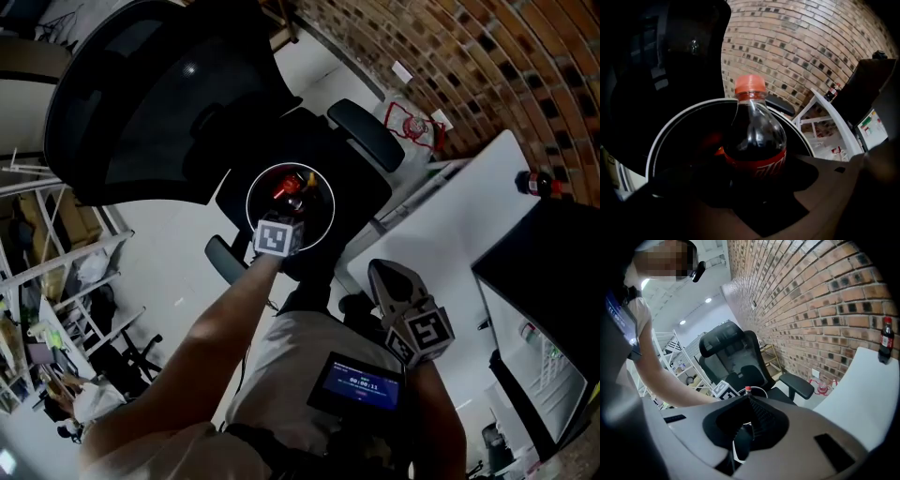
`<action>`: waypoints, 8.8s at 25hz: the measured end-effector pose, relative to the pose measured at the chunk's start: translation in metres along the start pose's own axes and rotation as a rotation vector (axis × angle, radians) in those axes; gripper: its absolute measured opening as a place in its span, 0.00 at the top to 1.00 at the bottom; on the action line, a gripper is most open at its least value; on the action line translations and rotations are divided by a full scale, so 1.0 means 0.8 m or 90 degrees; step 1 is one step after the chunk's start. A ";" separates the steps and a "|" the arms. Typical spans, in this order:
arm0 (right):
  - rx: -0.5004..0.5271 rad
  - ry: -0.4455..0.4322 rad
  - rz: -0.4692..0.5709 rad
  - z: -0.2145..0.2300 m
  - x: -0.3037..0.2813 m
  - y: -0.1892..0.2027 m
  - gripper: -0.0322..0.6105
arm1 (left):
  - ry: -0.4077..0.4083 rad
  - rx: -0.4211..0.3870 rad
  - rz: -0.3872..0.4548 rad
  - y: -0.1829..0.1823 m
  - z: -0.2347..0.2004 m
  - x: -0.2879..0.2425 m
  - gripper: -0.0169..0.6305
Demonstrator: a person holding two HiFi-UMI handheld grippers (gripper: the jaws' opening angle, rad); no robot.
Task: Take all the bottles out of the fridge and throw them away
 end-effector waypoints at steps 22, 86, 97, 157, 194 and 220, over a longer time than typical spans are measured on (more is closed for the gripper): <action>-0.095 0.015 -0.052 0.001 0.004 0.064 0.95 | -0.022 -0.044 -0.379 0.086 -0.050 -0.176 0.48; -0.157 0.342 0.380 0.090 0.443 0.193 0.95 | 0.399 -0.600 0.281 0.002 0.660 0.290 0.97; -0.213 0.420 0.425 0.104 0.524 0.274 0.95 | 0.467 -0.664 0.256 0.048 0.772 0.291 0.97; -0.279 0.440 0.463 0.081 0.571 0.367 0.95 | 0.362 -0.783 0.204 0.055 0.920 0.146 0.94; -0.413 0.507 0.478 0.088 0.610 0.467 0.95 | 0.175 -0.729 0.193 0.010 1.019 -0.008 0.49; -0.299 0.406 0.443 0.107 0.568 0.375 0.95 | 0.347 -0.843 0.182 0.136 0.841 0.169 0.49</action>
Point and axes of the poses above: the fingertips, and each gripper's own axes: x backward along the fingers, z to its right, y out of its underside, the point moved 1 cm from there along x, backward along the fingers, and after that the axes turned 15 degrees about -z, right-handed, at the moved point
